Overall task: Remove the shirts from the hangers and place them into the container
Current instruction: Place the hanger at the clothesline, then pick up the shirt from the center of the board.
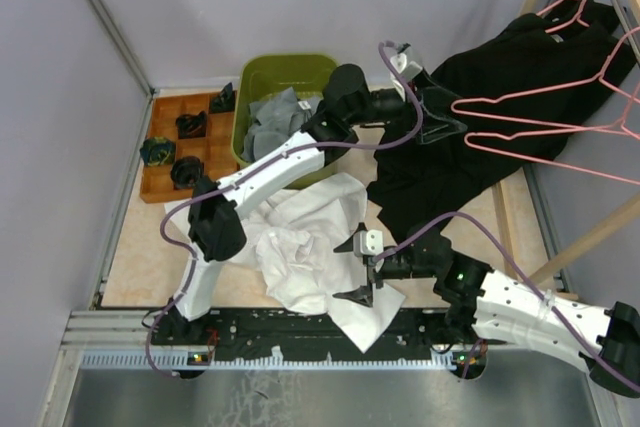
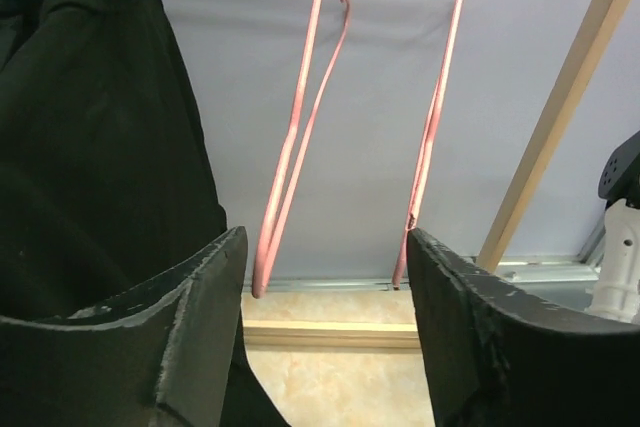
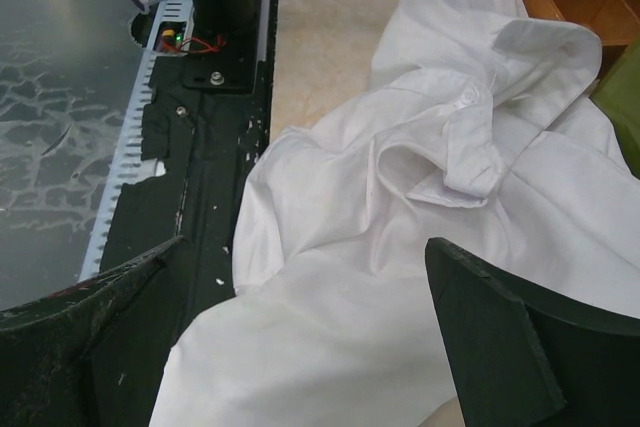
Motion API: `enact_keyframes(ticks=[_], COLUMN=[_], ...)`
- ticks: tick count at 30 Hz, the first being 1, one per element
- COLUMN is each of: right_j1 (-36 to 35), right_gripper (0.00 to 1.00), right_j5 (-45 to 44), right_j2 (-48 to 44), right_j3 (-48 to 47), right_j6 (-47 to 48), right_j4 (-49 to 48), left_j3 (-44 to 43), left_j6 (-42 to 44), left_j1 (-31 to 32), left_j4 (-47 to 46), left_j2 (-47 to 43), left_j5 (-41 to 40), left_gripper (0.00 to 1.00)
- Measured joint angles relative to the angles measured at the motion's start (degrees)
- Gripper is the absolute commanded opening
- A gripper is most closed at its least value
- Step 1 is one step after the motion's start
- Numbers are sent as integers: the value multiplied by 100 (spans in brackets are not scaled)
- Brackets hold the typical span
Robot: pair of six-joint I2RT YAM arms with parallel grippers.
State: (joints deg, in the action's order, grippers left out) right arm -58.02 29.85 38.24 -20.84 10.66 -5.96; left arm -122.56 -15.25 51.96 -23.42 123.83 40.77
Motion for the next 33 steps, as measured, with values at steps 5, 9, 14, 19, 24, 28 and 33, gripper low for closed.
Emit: enact_keyframes(ticks=[5,9,14,19,24,28,33], right_j1=[0,0,0,-2,-157,-319,-446], right_gripper=[99,99,96,92,93,96,99], right_j5=[-101,-348,-942,-1526,-2013,-2437,-3088], right_j2=[-4,-4,2,282,1102,1707,2494], right_j3=[72,72,136,122,-136,-643,-1491], right_j6=[-7,-39,-197,-551,-647,-739,-1088], right_j4=[-9,-96,-238,-256,-74,9,85], left_j3=[581,1147,2450,4065,5571,6367,7211], left_j6=[332,590,981,1279,1375,1178,625], left_j1=[2,2,2,-13,-98,-227,-463], left_j4=[175,181,184,334,656,1248,2341], left_j2=[-667,-1419,-2653,-3947,-5318,-6253,-7375], left_j5=[-304,-520,-1012,-1856,-2953,-4094,-5451], left_gripper=[89,94,99,99,99,99,99])
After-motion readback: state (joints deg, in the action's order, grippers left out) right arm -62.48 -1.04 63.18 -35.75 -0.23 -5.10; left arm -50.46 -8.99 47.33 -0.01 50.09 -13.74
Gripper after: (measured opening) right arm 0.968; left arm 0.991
